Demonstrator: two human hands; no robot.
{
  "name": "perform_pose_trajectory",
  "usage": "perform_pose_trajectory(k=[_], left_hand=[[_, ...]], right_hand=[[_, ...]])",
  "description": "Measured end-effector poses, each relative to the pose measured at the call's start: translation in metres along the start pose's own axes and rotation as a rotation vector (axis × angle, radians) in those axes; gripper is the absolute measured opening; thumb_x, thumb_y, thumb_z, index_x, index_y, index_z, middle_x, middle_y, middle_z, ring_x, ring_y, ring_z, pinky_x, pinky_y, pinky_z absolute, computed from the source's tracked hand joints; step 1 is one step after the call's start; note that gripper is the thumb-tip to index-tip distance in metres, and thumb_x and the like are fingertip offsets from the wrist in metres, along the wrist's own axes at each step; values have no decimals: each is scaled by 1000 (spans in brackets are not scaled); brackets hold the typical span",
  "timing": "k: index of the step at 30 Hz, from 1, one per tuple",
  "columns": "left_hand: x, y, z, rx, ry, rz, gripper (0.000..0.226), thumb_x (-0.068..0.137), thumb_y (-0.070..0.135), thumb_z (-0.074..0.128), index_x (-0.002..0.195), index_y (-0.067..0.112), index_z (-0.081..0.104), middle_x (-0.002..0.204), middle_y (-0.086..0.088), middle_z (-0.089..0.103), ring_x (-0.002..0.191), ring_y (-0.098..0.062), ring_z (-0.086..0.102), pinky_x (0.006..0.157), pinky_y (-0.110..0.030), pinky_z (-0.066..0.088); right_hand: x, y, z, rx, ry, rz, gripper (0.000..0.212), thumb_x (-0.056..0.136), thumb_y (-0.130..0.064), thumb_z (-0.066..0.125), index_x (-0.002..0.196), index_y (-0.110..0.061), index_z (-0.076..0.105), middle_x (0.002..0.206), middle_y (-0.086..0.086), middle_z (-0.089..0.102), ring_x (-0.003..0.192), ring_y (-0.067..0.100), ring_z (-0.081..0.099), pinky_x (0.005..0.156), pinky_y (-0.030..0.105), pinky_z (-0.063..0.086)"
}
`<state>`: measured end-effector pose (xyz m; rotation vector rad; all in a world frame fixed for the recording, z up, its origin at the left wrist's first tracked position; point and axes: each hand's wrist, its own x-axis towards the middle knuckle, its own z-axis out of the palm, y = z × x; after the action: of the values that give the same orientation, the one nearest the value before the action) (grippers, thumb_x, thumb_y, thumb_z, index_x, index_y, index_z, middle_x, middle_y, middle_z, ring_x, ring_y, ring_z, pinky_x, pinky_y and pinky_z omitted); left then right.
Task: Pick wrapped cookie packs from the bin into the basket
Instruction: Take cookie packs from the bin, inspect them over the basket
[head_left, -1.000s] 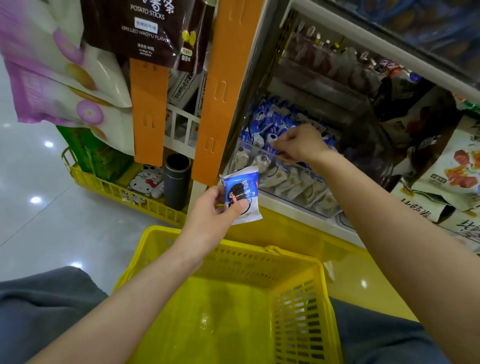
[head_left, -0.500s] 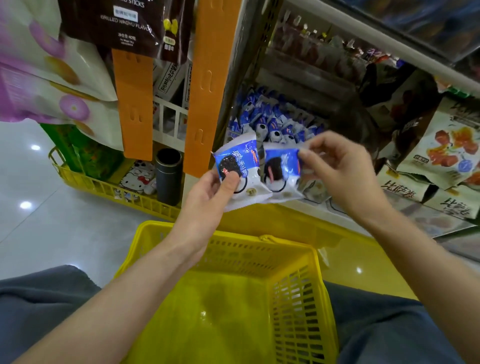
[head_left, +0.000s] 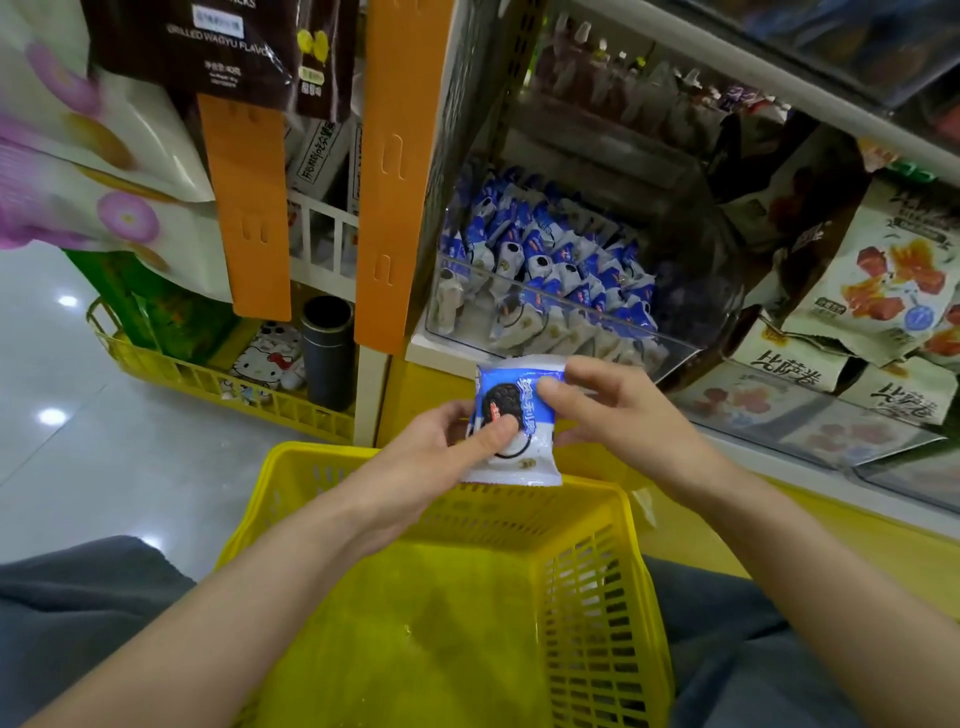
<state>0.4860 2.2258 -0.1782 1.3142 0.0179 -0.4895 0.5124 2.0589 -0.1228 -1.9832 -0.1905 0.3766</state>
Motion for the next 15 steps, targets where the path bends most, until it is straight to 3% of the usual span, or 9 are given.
perform_pose_trajectory(k=[3, 6, 9, 10, 12, 15], left_hand=[[2, 0, 1, 29, 55, -14, 56, 66, 42, 64, 113, 13, 52, 107, -4, 69, 97, -10, 65, 95, -35, 48], [5, 1, -2, 28, 99, 8, 49, 71, 46, 59, 109, 17, 52, 98, 7, 68, 83, 8, 62, 74, -18, 47], [11, 0, -8, -18, 193, 23, 34, 87, 38, 52, 114, 16, 52, 103, 3, 66, 93, 0, 62, 85, -22, 45], [13, 0, -10, -35, 230, 32, 29, 91, 33, 50, 114, 14, 52, 103, 1, 67, 89, -1, 63, 83, -19, 48], [16, 1, -13, -39, 289, 41, 25, 94, 28, 48, 114, 13, 51, 98, 2, 66, 75, 4, 64, 65, -6, 48], [20, 0, -13, -22, 331, 46, 29, 94, 26, 48, 118, 10, 49, 97, 0, 65, 74, 2, 61, 58, -5, 46]], right_hand=[[2, 1, -1, -15, 47, -19, 11, 87, -14, 59, 81, -8, 66, 78, -1, 69, 71, 0, 64, 61, 15, 52], [8, -5, -6, -43, 105, -52, 13, 85, -16, 61, 79, -7, 68, 68, -7, 69, 66, -1, 64, 61, 15, 53], [22, -15, -18, -40, 234, -79, 19, 87, -20, 61, 85, -1, 66, 71, 3, 72, 63, 8, 67, 55, 18, 53], [31, -20, -24, -40, 318, -100, 22, 88, -21, 61, 85, 1, 65, 75, 11, 71, 66, 16, 68, 56, 21, 55], [52, -29, -33, -57, 489, -153, 22, 89, -23, 59, 80, -3, 63, 82, 21, 68, 73, 27, 68, 60, 24, 57], [89, -40, -35, -150, 610, -197, 23, 89, -23, 60, 76, -5, 57, 76, 20, 60, 67, 23, 64, 55, 17, 53]])
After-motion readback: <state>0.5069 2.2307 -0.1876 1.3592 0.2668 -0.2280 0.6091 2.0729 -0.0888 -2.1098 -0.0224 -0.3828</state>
